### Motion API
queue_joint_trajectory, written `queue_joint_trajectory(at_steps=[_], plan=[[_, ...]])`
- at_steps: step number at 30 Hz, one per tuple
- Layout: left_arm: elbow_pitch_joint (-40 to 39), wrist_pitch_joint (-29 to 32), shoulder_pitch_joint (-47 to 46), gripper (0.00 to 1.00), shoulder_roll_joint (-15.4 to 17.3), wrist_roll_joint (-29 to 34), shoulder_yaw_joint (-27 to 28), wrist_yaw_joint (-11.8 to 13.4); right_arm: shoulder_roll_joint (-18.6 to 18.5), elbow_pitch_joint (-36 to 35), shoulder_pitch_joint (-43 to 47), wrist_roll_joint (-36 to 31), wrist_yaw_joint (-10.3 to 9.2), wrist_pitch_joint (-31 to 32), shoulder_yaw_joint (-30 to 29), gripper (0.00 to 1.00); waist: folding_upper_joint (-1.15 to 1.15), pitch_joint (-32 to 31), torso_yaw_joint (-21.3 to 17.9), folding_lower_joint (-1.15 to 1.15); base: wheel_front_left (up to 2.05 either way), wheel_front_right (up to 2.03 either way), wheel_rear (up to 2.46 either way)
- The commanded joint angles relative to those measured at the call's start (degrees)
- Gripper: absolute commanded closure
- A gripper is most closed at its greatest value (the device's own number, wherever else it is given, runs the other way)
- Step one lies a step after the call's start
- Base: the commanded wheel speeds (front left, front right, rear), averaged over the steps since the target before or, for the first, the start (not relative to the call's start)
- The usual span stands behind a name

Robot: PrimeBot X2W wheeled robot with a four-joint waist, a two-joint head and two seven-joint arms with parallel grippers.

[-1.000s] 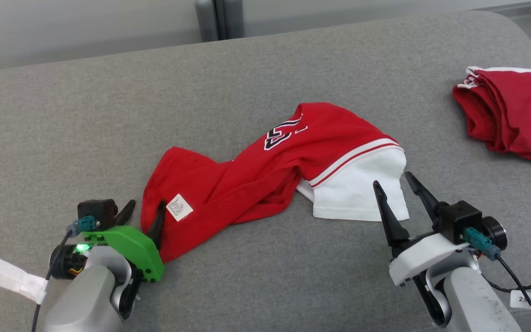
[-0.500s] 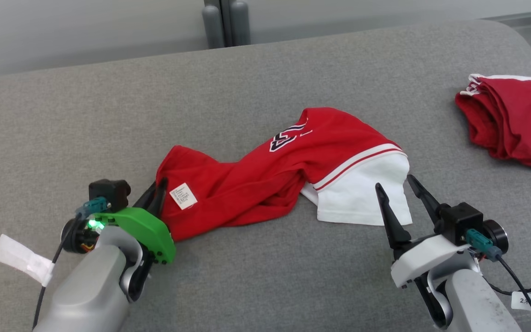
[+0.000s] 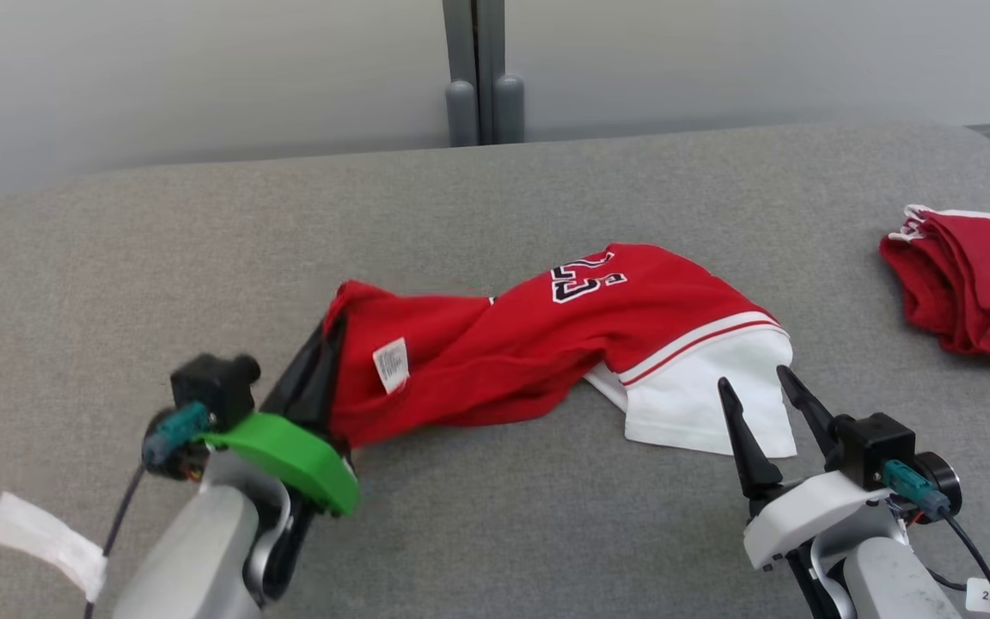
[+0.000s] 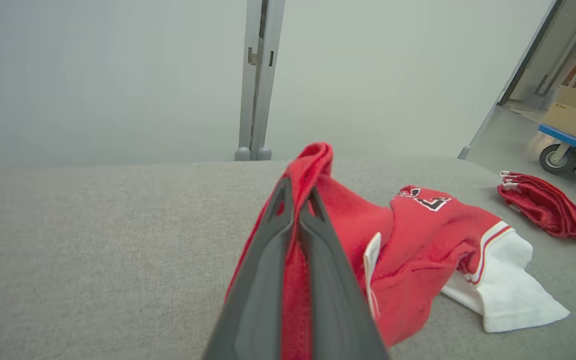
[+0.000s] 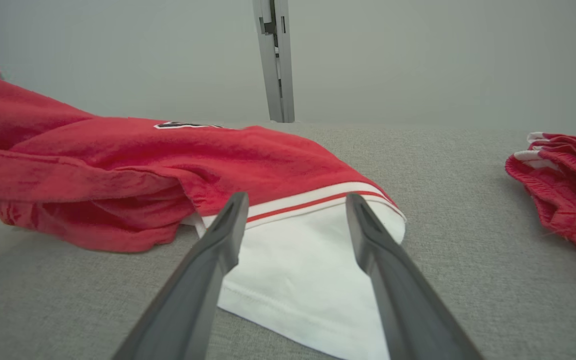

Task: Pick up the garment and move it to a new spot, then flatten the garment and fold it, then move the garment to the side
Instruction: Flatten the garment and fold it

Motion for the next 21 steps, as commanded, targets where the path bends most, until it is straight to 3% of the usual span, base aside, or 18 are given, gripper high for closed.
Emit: queue_joint_trajectory(at_steps=[1, 9, 21], plan=[[1.7, 0.1, 3.7, 1.00, -0.1, 0.8, -0.9, 0.1, -0.2, 0.0, 0.7, 0.2, -0.09, 0.0, 0.0, 0.00, 0.00, -0.8, 0.7, 0.00, 0.00, 0.00, 0.00], [7.8, 0.0, 7.0, 1.00, -2.1, 0.1, -0.3, 0.1, -0.2, 0.3, -0.3, 0.0, -0.09, 0.0, 0.5, 0.00, 0.00, 0.1, 0.3, 0.00, 0.00, 0.00, 0.00], [11.8, 0.0, -0.4, 1.00, -1.2, 5.0, 7.1, 0.1, -0.2, -0.3, -2.3, -0.4, -0.09, 0.0, 1.2, 0.00, 0.00, 3.1, -2.5, 0.00, 0.00, 0.00, 0.00]])
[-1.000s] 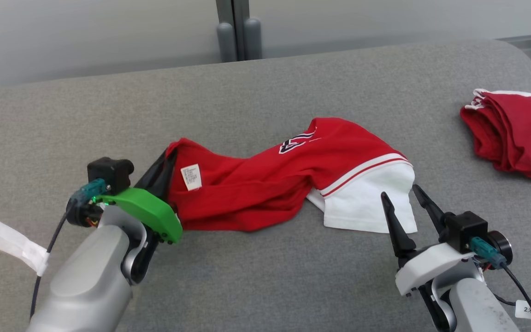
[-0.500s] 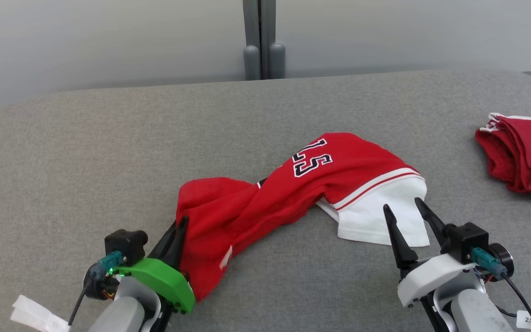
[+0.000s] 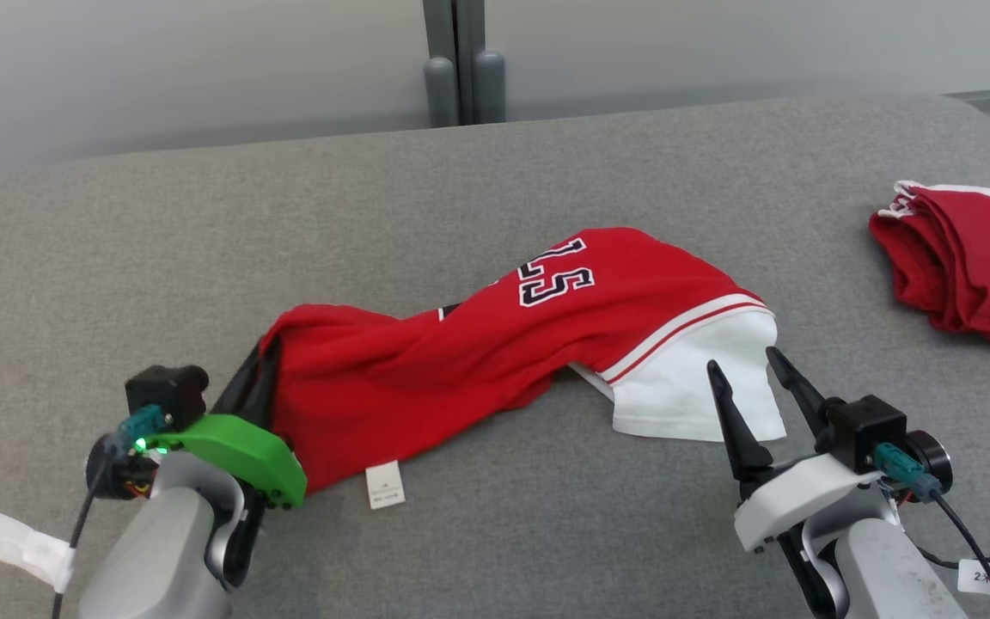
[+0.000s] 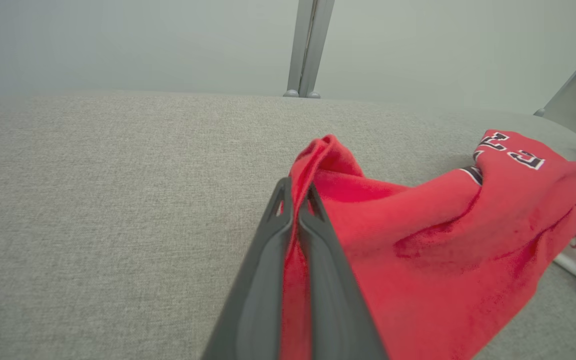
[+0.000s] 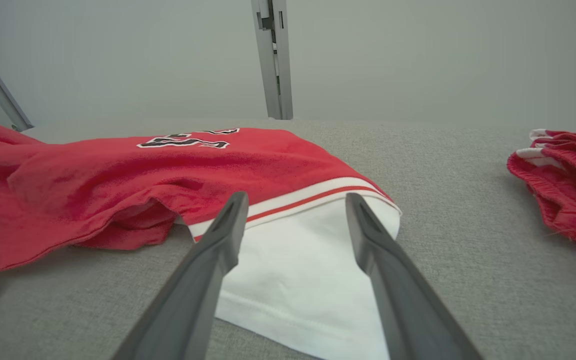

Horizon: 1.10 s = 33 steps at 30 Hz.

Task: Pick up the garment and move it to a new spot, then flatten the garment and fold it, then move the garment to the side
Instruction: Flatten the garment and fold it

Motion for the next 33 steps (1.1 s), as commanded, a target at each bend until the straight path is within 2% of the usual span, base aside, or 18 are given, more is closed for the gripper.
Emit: queue_joint_trajectory(at_steps=[1, 7, 8, 9, 13, 19, 29, 33], plan=[[0.6, 0.0, -1.7, 1.00, 0.6, 0.8, 0.9, 0.1, -0.2, -0.3, -0.9, -0.3, -0.09, 0.0, 0.1, 0.00, 0.00, 1.4, -1.3, 0.00, 0.00, 0.00, 0.00], [4.5, 0.0, -5.5, 1.00, 1.6, 2.8, 4.3, 0.1, -0.2, -0.8, -2.0, 0.0, -0.09, 0.0, 0.8, 0.00, 0.00, 3.6, -3.5, 0.00, 0.00, 0.00, 0.00], [5.5, 0.0, -6.0, 0.56, 1.7, 3.1, 4.8, 0.1, -0.2, -0.8, -2.2, 0.1, -0.09, 0.0, 0.9, 0.00, 0.00, 3.8, -3.8, 0.00, 0.00, 0.00, 0.00], [5.9, 0.0, -6.4, 0.00, 1.6, 3.4, 5.2, 0.1, -0.2, -0.8, -2.3, 0.2, -0.09, 0.0, 0.9, 0.00, 0.00, 4.0, -4.0, 0.00, 0.00, 0.00, 0.00], [5.6, 0.0, -5.1, 0.00, 1.0, 5.4, 8.3, 0.5, -0.2, -1.0, -2.4, 0.4, -0.09, 0.0, 0.7, 0.00, 0.00, 4.0, -4.3, 0.00, 0.00, 0.00, 0.00], [0.2, 0.0, 1.4, 0.00, -0.8, 10.8, 14.5, 2.4, -0.2, -1.2, -1.4, 0.9, -0.09, 0.0, 0.3, 0.00, 0.00, 2.5, -4.0, 0.00, 0.00, 0.00, 0.00], [-11.7, 0.0, 16.3, 0.00, -6.5, 19.5, 24.2, 1.4, -0.2, -0.4, 2.2, 1.3, -0.09, 0.0, -0.8, 0.00, 0.00, -1.9, -3.0, 0.00, 0.00, 0.00, 0.00], [-14.6, 0.0, 21.7, 0.00, -8.4, 22.2, 25.6, 0.9, -0.2, 0.2, 3.9, 1.6, -0.09, 0.0, -0.9, 0.00, 0.00, -3.5, -2.8, 0.00, 0.00, 0.00, 0.00]])
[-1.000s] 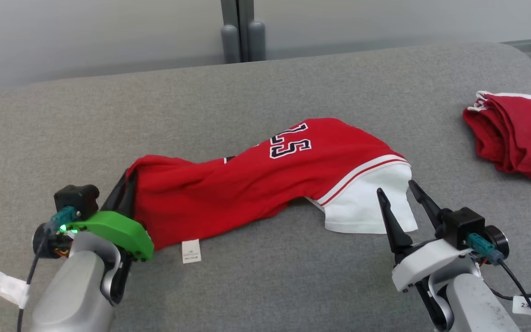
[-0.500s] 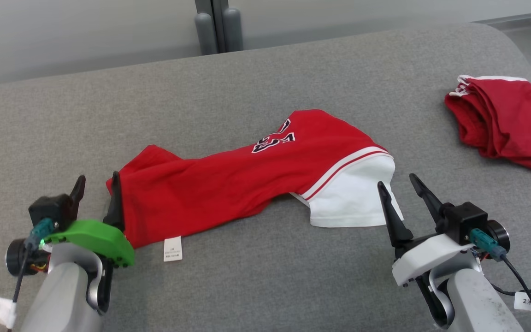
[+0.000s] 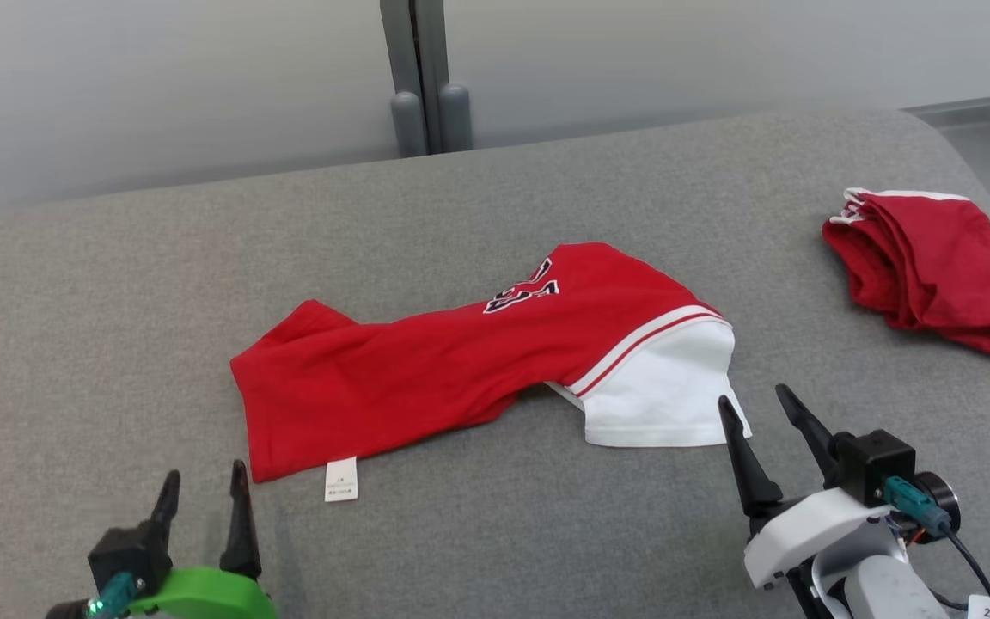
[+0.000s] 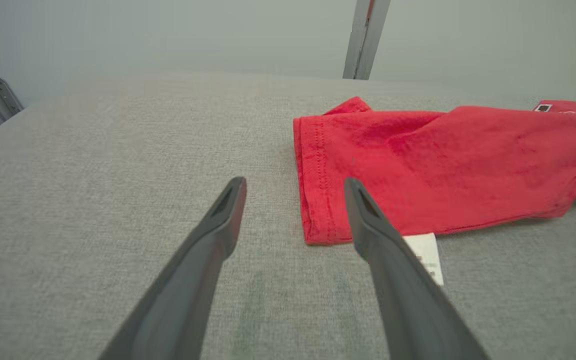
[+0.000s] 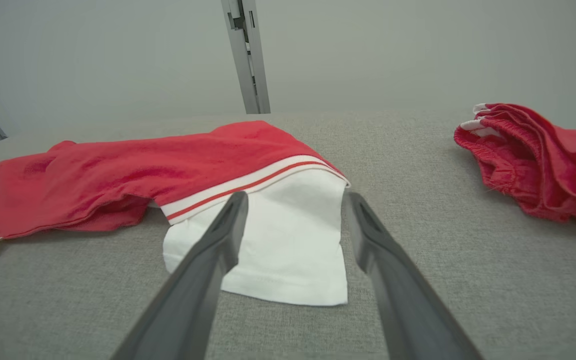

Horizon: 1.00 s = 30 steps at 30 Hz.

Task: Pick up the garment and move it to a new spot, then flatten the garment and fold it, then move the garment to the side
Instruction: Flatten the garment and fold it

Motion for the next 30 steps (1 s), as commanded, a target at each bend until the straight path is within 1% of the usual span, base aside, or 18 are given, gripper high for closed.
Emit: queue_joint_trajectory(at_steps=[1, 4, 8, 14, 18, 23, 30], plan=[[-0.9, 0.1, 1.6, 0.00, -0.4, 1.2, 0.1, -0.2, -0.2, 0.3, 1.1, 0.5, -0.09, 0.0, -0.2, 0.00, 0.00, -1.3, 0.4, 0.00, 0.00, 0.00, 0.00], [-1.8, 0.1, 4.5, 0.00, -1.3, 2.1, 0.3, -0.4, -0.2, 0.6, 2.0, 0.8, -0.09, 0.0, -0.2, 0.00, 0.00, -1.9, 0.7, 0.00, 0.00, 0.00, 0.00], [-2.5, 0.1, 5.8, 0.00, -1.7, 3.2, 0.0, -0.6, -0.2, 0.9, 2.6, 0.8, -0.09, 0.0, -0.4, 0.00, 0.00, -2.0, 1.1, 0.00, 0.00, 0.00, 0.00], [-2.2, 0.1, 3.6, 0.00, -1.9, 3.8, 0.4, -0.8, -0.2, 0.8, 1.7, 0.5, -0.09, 0.0, -0.5, 0.00, 0.00, -1.0, 1.2, 0.00, 0.00, 0.00, 0.00], [-0.3, 0.1, 1.0, 0.00, -1.9, 2.3, 0.1, -1.0, -0.2, 0.8, 0.6, -0.1, -0.09, 0.0, -0.9, 0.00, 0.00, 1.5, 1.1, 0.00, 0.00, 0.00, 0.00], [2.2, 0.1, -4.3, 0.00, -1.9, 0.8, -0.9, -1.0, -0.2, 1.3, -2.0, -1.3, -0.09, 0.0, -1.9, 0.00, 0.00, 7.1, 0.8, 0.00, 0.00, 0.00, 0.00], [7.0, 0.1, -8.8, 0.00, -1.8, 0.3, -1.6, -1.1, -0.2, 4.3, -5.5, -3.2, -0.09, 0.0, -3.5, 0.00, 0.00, 11.9, 0.3, 0.00, 0.00, 0.00, 0.00]])
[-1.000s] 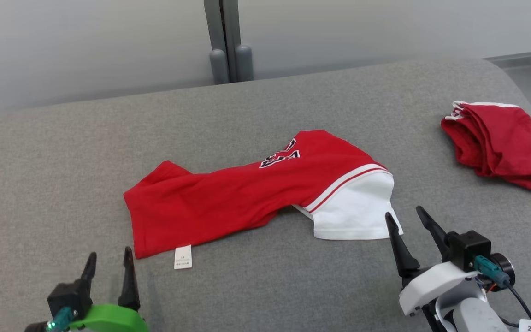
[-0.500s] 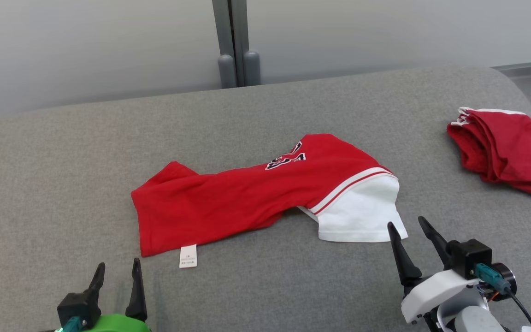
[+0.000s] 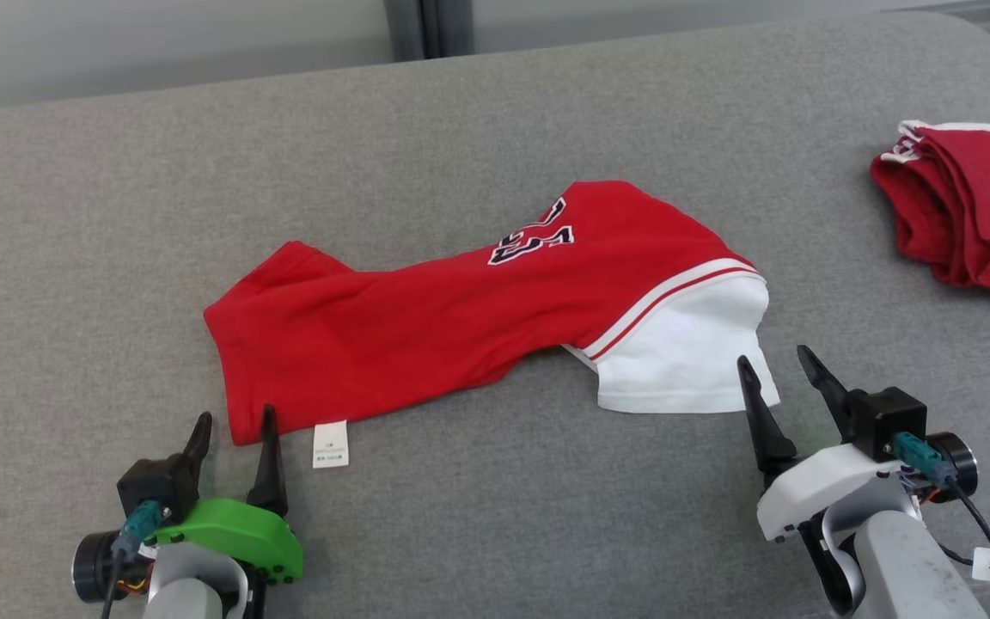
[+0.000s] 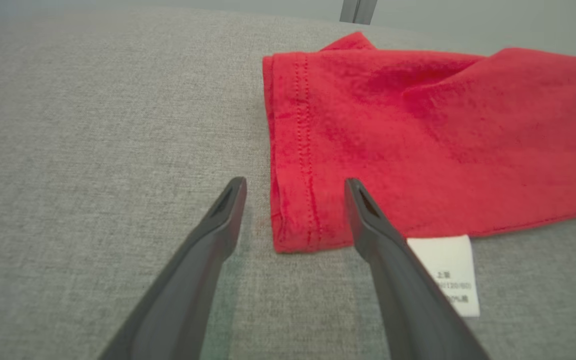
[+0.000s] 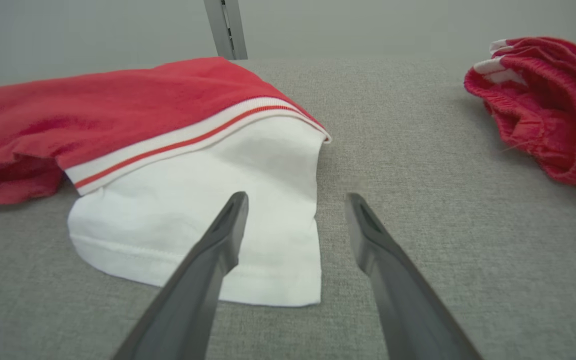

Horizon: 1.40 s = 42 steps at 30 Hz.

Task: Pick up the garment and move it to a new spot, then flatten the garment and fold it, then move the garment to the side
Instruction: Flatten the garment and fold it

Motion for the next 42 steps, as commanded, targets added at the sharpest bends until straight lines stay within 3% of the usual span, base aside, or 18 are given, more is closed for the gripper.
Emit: queue_joint_trajectory(at_steps=[1, 13, 14, 15, 16, 17, 18, 25, 34, 38, 42], plan=[[1.1, 0.1, -1.1, 0.00, 0.2, 0.1, 0.0, -0.2, -0.2, 1.2, -0.7, -0.5, -0.09, 0.0, -0.2, 0.00, 0.00, 2.8, -0.4, 0.00, 0.00, 0.00, 0.00], [8.8, 0.7, -1.2, 0.00, 0.4, -0.6, -1.6, -0.2, -0.2, 11.7, -3.2, -2.5, -0.09, 0.4, 0.9, 0.00, 0.00, 3.9, 0.2, 0.00, 0.00, 0.00, 0.00], [9.4, 0.7, -1.3, 0.00, 0.4, -0.8, -2.1, -0.2, -0.1, 12.3, -3.3, -2.6, -0.09, 0.4, 1.1, 0.12, 0.00, 3.8, 0.4, 0.00, 0.00, 0.00, 0.00], [10.0, 0.7, -1.4, 0.00, 0.4, -1.0, -2.3, -0.2, -0.1, 12.7, -3.3, -2.6, -0.09, 0.4, 1.3, 0.61, 0.00, 3.8, 0.4, 0.00, 0.00, 0.00, 0.00], [10.9, 0.8, -1.3, 0.01, 0.4, -1.4, -2.8, -0.2, -0.1, 13.1, -3.2, -2.7, -0.08, 0.4, 1.5, 1.00, 0.00, 3.6, 0.5, 0.00, 0.00, 0.00, 0.00], [11.9, 0.9, -1.1, 0.57, 0.4, -1.9, -3.4, -0.2, -0.1, 13.4, -3.1, -2.4, -0.08, 0.4, 1.6, 1.00, 0.00, 3.4, 0.5, 0.00, 0.00, 0.00, 0.00], [12.6, 0.9, -1.0, 1.00, 0.2, -2.4, -4.3, -0.2, -0.1, 13.6, -2.9, -2.0, -0.08, 0.4, 1.6, 1.00, 0.00, 3.2, 0.6, 0.00, 0.00, 0.00, 0.00], [10.2, 0.6, -0.7, 1.00, 0.9, -5.4, -6.9, -0.2, -0.2, 9.3, -1.9, -0.5, -0.05, 0.0, 0.4, 1.00, 0.00, 0.8, 0.6, 0.00, 0.00, 0.00, 0.00], [-4.7, 0.1, 0.4, 1.00, 2.4, -5.3, -4.1, -0.2, -0.2, -6.4, 0.0, 4.1, -0.06, 0.0, -1.4, 1.00, 0.00, -4.8, 0.9, 0.00, 0.00, 0.00, 0.00], [-11.9, 0.1, -2.6, 1.00, 4.9, -6.6, -4.8, -0.2, -0.2, -14.8, -3.2, 4.7, -0.06, 0.0, -2.7, 1.00, 0.00, -6.6, 0.8, 0.00, 0.00, 0.00, 0.00], [-18.5, 0.1, -7.4, 1.00, 9.4, -8.5, -5.8, -0.2, -2.2, -22.0, -8.4, 5.4, -0.07, 0.0, -4.0, 1.00, 0.00, -8.0, 0.5, 0.00, 0.00, 0.00, 0.00]])
